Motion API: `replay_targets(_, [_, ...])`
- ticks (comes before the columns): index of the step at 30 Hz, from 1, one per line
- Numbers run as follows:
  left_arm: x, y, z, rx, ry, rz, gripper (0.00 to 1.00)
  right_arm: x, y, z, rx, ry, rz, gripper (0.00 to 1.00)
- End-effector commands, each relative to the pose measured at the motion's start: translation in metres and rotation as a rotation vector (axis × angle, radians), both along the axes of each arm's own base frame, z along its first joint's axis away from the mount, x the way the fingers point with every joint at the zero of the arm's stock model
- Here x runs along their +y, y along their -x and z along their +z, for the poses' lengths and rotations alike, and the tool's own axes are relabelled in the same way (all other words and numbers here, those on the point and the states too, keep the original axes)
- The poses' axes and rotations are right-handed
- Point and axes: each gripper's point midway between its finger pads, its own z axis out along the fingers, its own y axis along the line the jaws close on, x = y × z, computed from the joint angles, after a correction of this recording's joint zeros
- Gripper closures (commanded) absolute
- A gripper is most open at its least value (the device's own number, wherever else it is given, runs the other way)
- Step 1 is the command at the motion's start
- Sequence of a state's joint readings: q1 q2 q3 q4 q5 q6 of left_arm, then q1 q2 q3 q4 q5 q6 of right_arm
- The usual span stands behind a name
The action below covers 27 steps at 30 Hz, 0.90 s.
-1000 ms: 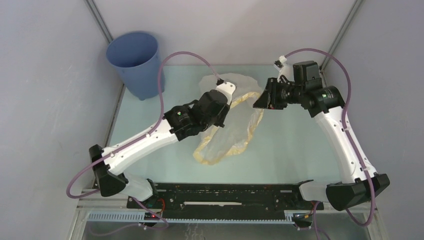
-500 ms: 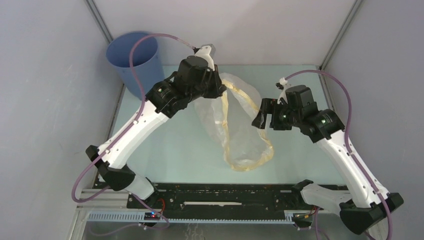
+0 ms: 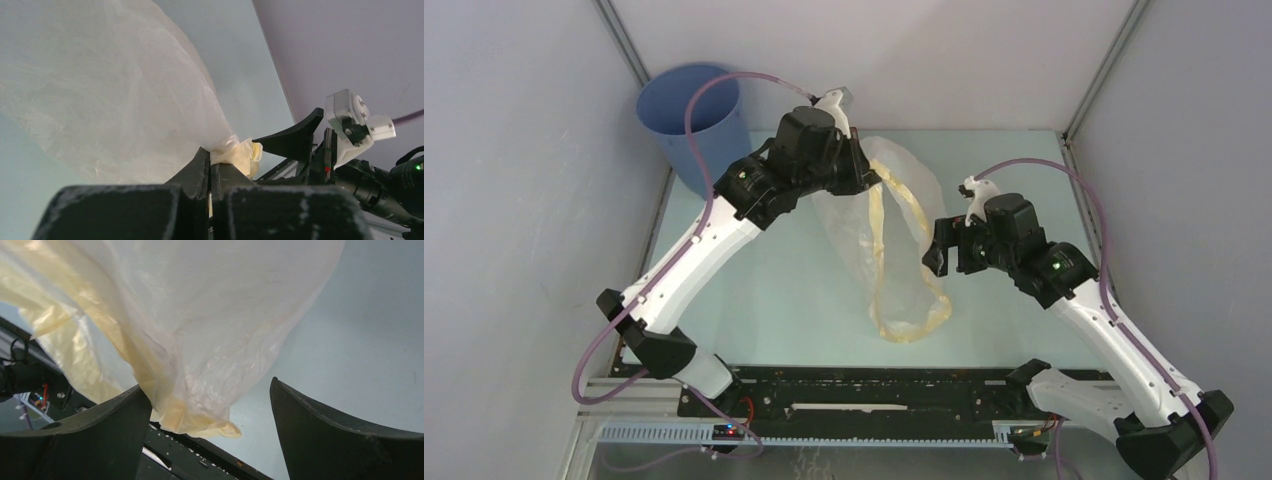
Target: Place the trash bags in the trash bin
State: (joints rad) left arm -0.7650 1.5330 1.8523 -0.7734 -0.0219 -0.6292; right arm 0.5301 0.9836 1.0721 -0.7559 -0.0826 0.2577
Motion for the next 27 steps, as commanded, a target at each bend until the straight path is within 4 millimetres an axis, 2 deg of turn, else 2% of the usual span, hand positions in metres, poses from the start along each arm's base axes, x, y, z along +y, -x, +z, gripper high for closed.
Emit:
replay_targets(1, [-0.001, 0.012, 0.038, -0.033, 0.114, -0.040, 1.00, 0.024, -0.002, 0.045, -0.186, -0.103, 0.117, 0.05])
replay_targets(4, [-0.012, 0.014, 0.038, 0.005, 0.157, -0.070, 1.00, 0.046, 0.002, 0.063, -0.214, -0.224, 0.173, 0.02])
replay_targets(7, [-0.024, 0.014, 0.039, 0.062, 0.220, -0.076, 1.00, 0.064, -0.005, 0.075, -0.239, -0.320, 0.148, 0.02])
replay_targets(11, [-0.034, 0.011, 0.037, 0.130, 0.276, -0.056, 1.00, 0.083, -0.010, 0.091, -0.350, -0.318, 0.138, 0.00])
replay_targets(16, [-0.034, 0.004, 0.038, 0.181, 0.327, 0.018, 1.00, 0.085, -0.020, 0.081, -0.400, -0.216, 0.029, 0.00])
replay_targets(19, [-0.032, 0.000, 0.039, 0.194, 0.350, 0.063, 1.00, 0.089, -0.025, 0.066, -0.412, -0.128, -0.007, 0.00])
replay_targets(23, [-0.035, -0.002, 0.051, 0.197, 0.424, 0.074, 1.00, 0.073, -0.040, 0.041, -0.415, 0.033, -0.142, 0.00])
replay_targets(27, [-0.039, -0.002, 0.052, 0.217, 0.454, 0.074, 1.00, 0.073, -0.043, 0.040, -0.437, 0.057, -0.168, 0.00])
